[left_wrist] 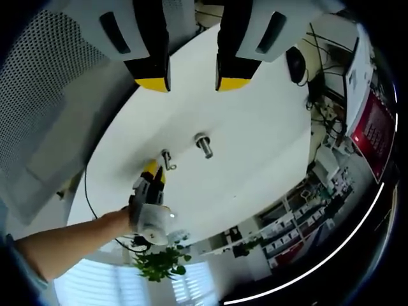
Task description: Place the washer onto the threaded stud by aligning its center hole with the stud, sliding it down to the base, and recovering from edge contact or off-axis alignment until the washer reaches the visible bottom stop.
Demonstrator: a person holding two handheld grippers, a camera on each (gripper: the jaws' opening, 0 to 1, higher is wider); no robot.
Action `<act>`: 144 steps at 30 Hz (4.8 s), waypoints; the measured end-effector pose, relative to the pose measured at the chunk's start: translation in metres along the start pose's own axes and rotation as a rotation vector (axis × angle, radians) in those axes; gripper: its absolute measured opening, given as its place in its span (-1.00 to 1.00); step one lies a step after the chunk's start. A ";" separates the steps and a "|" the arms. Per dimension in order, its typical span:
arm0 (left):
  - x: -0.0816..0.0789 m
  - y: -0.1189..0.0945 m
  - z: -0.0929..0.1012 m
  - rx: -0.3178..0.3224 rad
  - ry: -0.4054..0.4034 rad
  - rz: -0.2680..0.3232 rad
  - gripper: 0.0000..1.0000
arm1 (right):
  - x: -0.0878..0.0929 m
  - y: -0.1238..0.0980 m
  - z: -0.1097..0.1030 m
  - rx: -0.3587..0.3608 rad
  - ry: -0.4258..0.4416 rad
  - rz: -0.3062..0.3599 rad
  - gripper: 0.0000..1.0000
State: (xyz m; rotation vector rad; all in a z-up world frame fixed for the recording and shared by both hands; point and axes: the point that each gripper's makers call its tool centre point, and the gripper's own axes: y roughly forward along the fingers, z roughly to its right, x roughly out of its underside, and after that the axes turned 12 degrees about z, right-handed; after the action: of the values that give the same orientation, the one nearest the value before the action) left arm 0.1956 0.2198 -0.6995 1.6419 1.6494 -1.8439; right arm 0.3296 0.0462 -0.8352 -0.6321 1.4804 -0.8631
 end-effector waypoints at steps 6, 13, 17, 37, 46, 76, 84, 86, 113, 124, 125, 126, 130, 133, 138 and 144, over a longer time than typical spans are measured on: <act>0.001 0.000 0.000 0.000 0.002 -0.004 -0.48 | -0.014 0.012 0.002 -0.021 -0.024 -0.003 -0.59; 0.000 0.000 0.000 -0.001 -0.001 -0.002 -0.48 | -0.016 0.017 0.001 -0.052 -0.043 -0.019 -0.66; 0.000 0.000 0.000 0.001 -0.001 -0.002 -0.48 | -0.013 0.017 0.002 -0.054 -0.042 -0.020 -0.70; -0.001 0.000 0.002 0.008 0.002 0.004 -0.48 | -0.039 -0.026 0.003 0.033 0.057 0.131 -0.71; -0.001 0.000 0.002 0.012 0.005 0.002 -0.48 | -0.066 -0.041 -0.017 0.015 0.075 0.226 -0.71; -0.002 0.000 0.001 0.005 0.000 0.009 -0.49 | -0.047 -0.002 -0.017 -0.035 0.045 0.086 -0.71; 0.000 0.000 0.001 0.006 -0.001 0.002 -0.49 | -0.030 0.018 -0.020 -0.064 0.000 0.033 -0.67; -0.001 0.000 0.001 0.006 -0.004 0.003 -0.49 | -0.030 0.016 -0.018 -0.056 -0.003 0.044 -0.58; -0.001 0.001 0.002 0.014 -0.001 0.002 -0.49 | -0.004 0.009 0.040 0.110 0.192 0.045 -0.57; -0.001 0.001 0.004 0.019 -0.002 0.003 -0.49 | -0.005 0.009 0.040 0.107 0.176 0.038 -0.72; -0.001 0.001 0.003 0.018 -0.002 0.003 -0.49 | -0.006 0.007 0.040 0.109 0.173 0.044 -0.72; -0.001 0.001 0.004 0.019 -0.001 0.003 -0.49 | -0.008 0.006 0.039 0.109 0.173 0.051 -0.72; -0.001 0.001 0.004 0.023 -0.003 0.003 -0.49 | -0.015 -0.001 0.035 0.108 0.177 0.077 -0.72; -0.001 0.001 0.004 0.020 -0.003 0.006 -0.49 | -0.026 -0.011 0.030 0.102 0.188 0.120 -0.72; -0.001 0.001 0.004 0.019 -0.002 0.005 -0.49 | -0.040 -0.028 0.013 0.071 0.213 0.172 -0.72; -0.001 0.001 0.004 0.020 0.001 0.003 -0.49 | -0.054 -0.042 -0.007 0.047 0.237 0.217 -0.72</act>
State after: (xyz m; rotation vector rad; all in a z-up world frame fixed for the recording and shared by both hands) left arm 0.1943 0.2160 -0.7003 1.6521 1.6333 -1.8648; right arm 0.3238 0.0673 -0.7701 -0.3344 1.7012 -0.8207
